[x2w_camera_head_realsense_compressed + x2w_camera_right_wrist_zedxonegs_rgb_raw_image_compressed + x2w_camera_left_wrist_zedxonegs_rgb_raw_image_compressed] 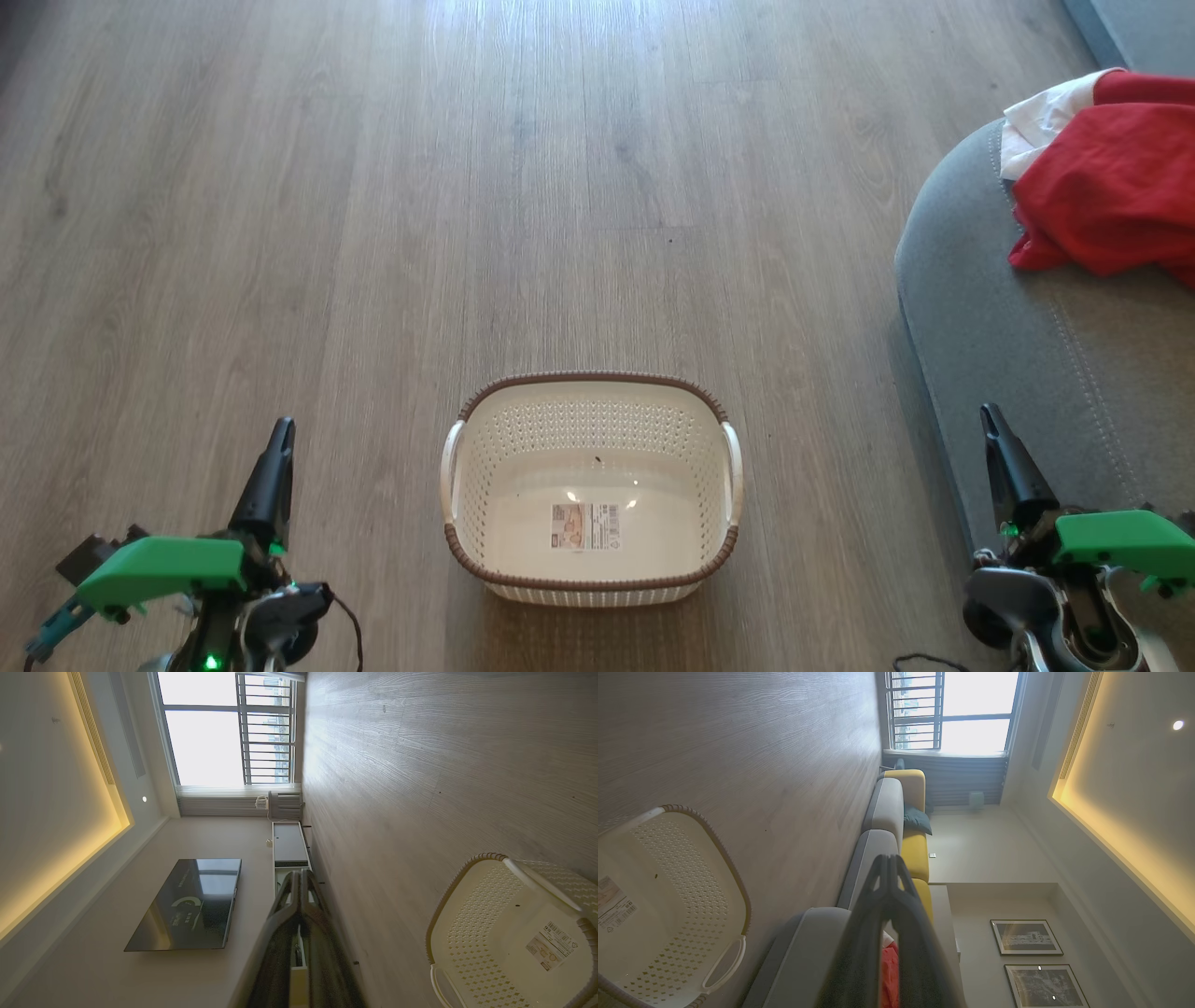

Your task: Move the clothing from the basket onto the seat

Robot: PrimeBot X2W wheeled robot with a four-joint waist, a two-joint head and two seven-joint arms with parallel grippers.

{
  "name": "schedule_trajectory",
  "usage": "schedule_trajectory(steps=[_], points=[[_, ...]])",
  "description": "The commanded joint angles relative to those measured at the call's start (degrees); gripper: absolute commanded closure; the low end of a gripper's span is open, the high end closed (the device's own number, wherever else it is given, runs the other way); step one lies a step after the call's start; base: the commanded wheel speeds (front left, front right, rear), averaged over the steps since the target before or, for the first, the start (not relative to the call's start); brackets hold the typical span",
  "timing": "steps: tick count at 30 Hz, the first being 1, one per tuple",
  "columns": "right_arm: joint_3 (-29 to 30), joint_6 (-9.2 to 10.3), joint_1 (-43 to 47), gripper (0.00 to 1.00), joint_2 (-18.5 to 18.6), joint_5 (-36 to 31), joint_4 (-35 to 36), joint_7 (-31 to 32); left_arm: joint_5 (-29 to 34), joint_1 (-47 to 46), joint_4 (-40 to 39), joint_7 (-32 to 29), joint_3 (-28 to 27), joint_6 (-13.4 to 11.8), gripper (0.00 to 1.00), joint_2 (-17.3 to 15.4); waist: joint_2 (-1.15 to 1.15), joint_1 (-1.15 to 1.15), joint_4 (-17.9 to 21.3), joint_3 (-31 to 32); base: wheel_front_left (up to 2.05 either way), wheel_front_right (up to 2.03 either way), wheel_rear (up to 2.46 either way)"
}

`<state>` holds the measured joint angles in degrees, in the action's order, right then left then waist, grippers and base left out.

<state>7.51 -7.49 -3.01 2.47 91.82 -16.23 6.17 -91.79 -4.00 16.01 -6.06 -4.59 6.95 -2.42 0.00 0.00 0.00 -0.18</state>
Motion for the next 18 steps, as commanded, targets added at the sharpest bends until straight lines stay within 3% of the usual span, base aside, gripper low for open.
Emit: schedule_trajectory(steps=[1, 18], points=[[-0.98, 0.0, -3.18, 1.0, 0.41, 0.34, 2.21, 0.32, -0.35, -2.2, -1.95, -0.46, -1.97, 0.54, 1.0, -0.46, 0.0, 0.0, 0.0, 0.0, 0.0, 0.0, 0.0], [-0.99, 0.0, -3.18, 1.0, 0.41, 0.34, 2.21, 0.32, -0.36, -2.19, -1.95, -0.45, -1.96, 0.54, 1.0, -0.46, 0.0, 0.0, 0.0, 0.0, 0.0, 0.0, 0.0]])
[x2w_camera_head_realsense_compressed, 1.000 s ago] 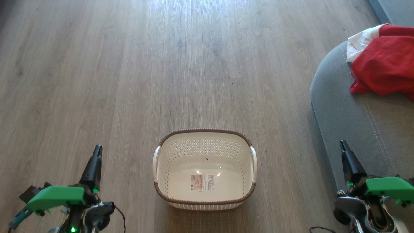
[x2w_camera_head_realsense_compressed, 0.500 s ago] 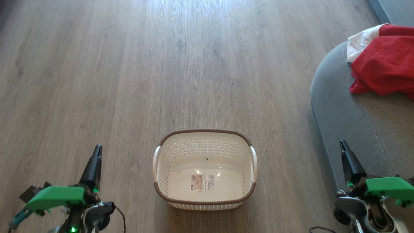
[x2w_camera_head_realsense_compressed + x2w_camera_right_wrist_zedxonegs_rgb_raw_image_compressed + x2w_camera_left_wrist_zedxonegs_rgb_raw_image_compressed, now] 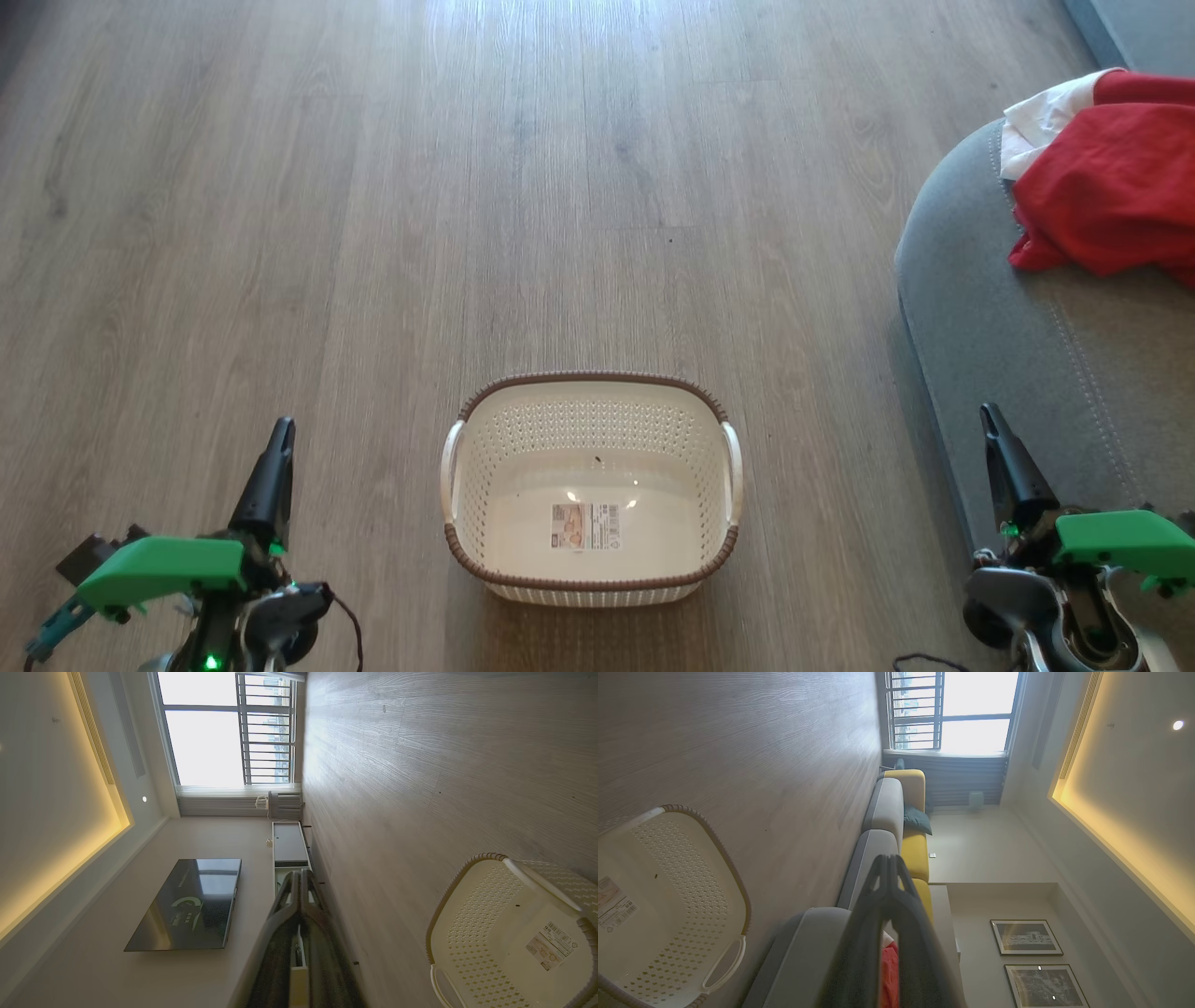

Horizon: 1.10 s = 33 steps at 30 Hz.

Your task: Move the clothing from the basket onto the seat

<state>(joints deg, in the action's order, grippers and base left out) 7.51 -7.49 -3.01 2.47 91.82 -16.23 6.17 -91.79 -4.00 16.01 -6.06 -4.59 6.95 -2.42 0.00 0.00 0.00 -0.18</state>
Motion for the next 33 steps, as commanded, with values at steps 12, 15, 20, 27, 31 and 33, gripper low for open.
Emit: schedule_trajectory(steps=[12, 15, 20, 27, 31, 33], points=[[-0.99, 0.0, -3.18, 1.0, 0.41, 0.35, 2.21, 0.32, -0.36, -2.19, -1.96, -0.44, -1.95, 0.54, 1.0, -0.46, 0.0, 0.0, 0.0, 0.0, 0.0, 0.0, 0.0], [-0.99, 0.0, -3.18, 1.0, 0.41, 0.35, 2.21, 0.32, -0.37, -2.19, -1.96, -0.44, -1.95, 0.54, 1.0, -0.46, 0.0, 0.0, 0.0, 0.0, 0.0, 0.0, 0.0], [-0.99, 0.0, -3.18, 1.0, 0.41, 0.35, 2.21, 0.32, -0.37, -2.19, -1.96, -0.44, -1.95, 0.54, 1.0, -0.46, 0.0, 0.0, 0.0, 0.0, 0.0, 0.0, 0.0], [-0.99, 0.0, -3.18, 1.0, 0.41, 0.35, 2.21, 0.32, -0.37, -2.19, -1.96, -0.44, -1.95, 0.54, 1.0, -0.46, 0.0, 0.0, 0.0, 0.0, 0.0, 0.0, 0.0], [-0.99, 0.0, -3.18, 1.0, 0.41, 0.35, 2.21, 0.32, -0.37, -2.19, -1.96, -0.44, -1.95, 0.54, 1.0, -0.46, 0.0, 0.0, 0.0, 0.0, 0.0, 0.0, 0.0], [-0.99, 0.0, -3.18, 1.0, 0.41, 0.35, 2.21, 0.32, -0.37, -2.19, -1.96, -0.44, -1.94, 0.54, 1.0, -0.45, 0.0, 0.0, 0.0, 0.0, 0.0, 0.0, 0.0]])
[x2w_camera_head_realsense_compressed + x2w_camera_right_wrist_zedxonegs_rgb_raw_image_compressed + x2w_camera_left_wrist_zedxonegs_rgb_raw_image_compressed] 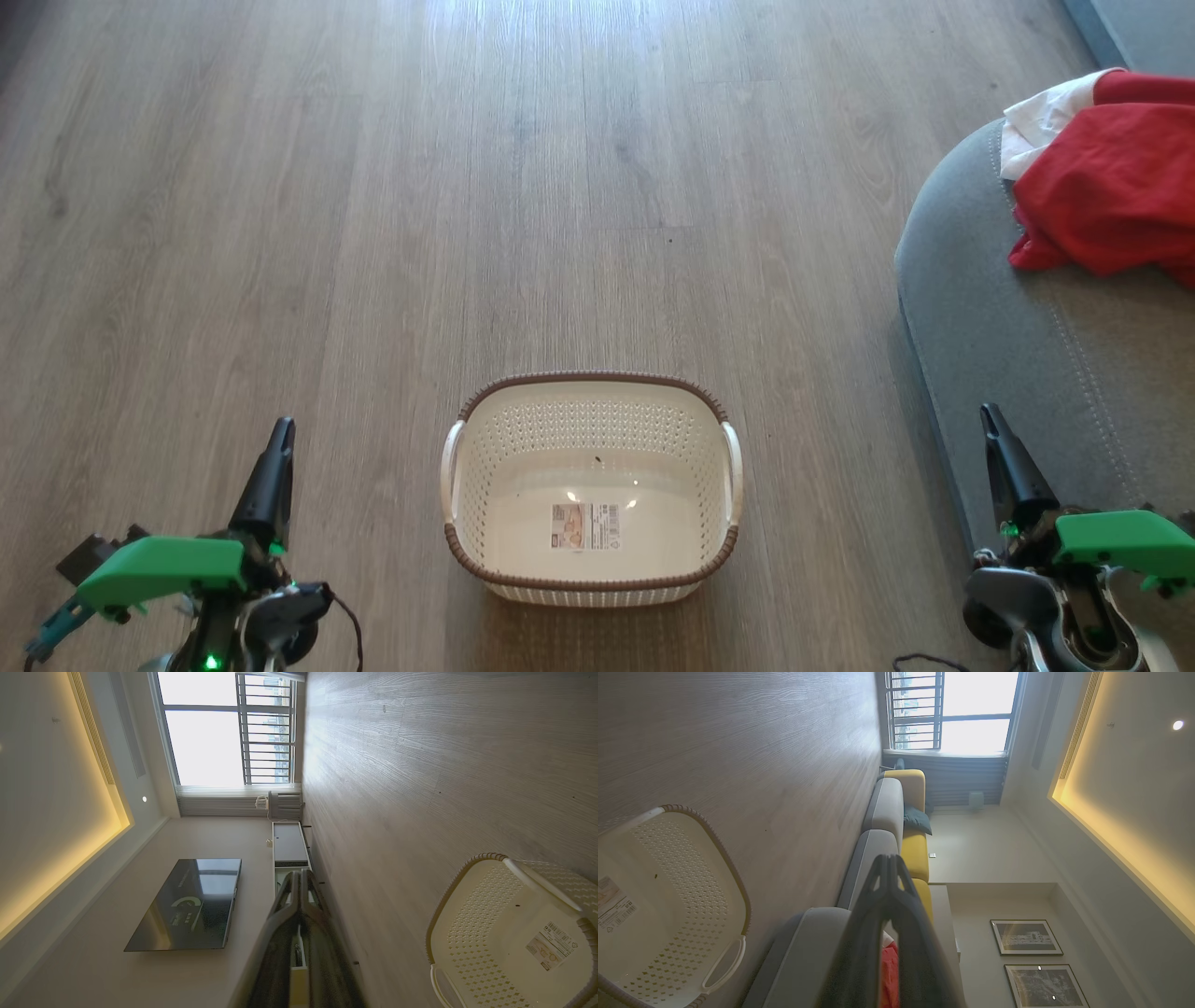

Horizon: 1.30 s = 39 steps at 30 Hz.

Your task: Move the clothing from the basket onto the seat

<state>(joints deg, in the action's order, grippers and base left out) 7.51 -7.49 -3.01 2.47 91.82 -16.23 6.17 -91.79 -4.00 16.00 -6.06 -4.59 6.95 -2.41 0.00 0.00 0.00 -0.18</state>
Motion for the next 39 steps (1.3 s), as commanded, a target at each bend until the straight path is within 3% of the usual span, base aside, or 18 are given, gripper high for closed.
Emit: schedule_trajectory(steps=[1, 39], points=[[-0.99, 0.0, -3.17, 1.0, 0.41, 0.35, 2.21, 0.32, -0.37, -2.19, -1.95, -0.44, -1.94, 0.54, 1.0, -0.47, 0.0, 0.0, 0.0, 0.0, 0.0, 0.0, 0.0], [-1.0, 0.0, -3.17, 1.0, 0.41, 0.35, 2.21, 0.31, -0.38, -2.19, -1.95, -0.43, -1.94, 0.54, 1.0, -0.47, 0.0, 0.0, 0.0, 0.0, 0.0, 0.0, 0.0]])
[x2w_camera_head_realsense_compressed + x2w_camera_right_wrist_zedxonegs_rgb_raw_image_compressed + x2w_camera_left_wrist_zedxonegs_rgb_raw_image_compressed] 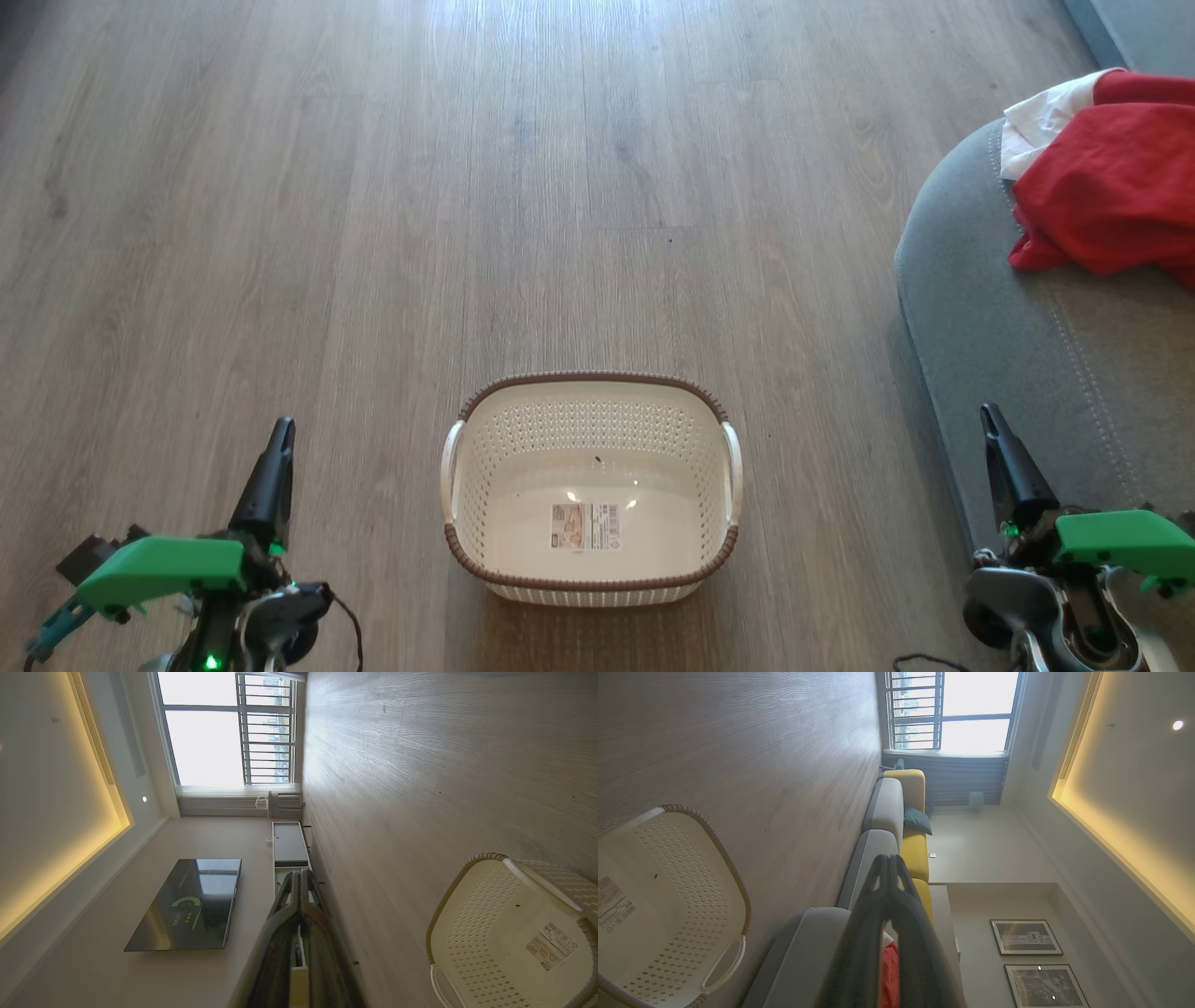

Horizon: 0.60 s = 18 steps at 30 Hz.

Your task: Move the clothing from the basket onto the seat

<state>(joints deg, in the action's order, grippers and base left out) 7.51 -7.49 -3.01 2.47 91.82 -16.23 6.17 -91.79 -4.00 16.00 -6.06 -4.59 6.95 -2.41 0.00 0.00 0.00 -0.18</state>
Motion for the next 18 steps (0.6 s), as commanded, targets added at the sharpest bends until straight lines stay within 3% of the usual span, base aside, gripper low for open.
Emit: schedule_trajectory(steps=[1, 18], points=[[-1.0, 0.0, -3.17, 1.0, 0.41, 0.35, 2.21, 0.31, -0.38, -2.19, -1.95, -0.43, -1.94, 0.54, 1.0, -0.47, 0.0, 0.0, 0.0, 0.0, 0.0, 0.0, 0.0], [-1.0, 0.0, -3.17, 1.0, 0.41, 0.35, 2.21, 0.31, -0.38, -2.19, -1.96, -0.43, -1.93, 0.54, 1.0, -0.47, 0.0, 0.0, 0.0, 0.0, 0.0, 0.0, 0.0]])
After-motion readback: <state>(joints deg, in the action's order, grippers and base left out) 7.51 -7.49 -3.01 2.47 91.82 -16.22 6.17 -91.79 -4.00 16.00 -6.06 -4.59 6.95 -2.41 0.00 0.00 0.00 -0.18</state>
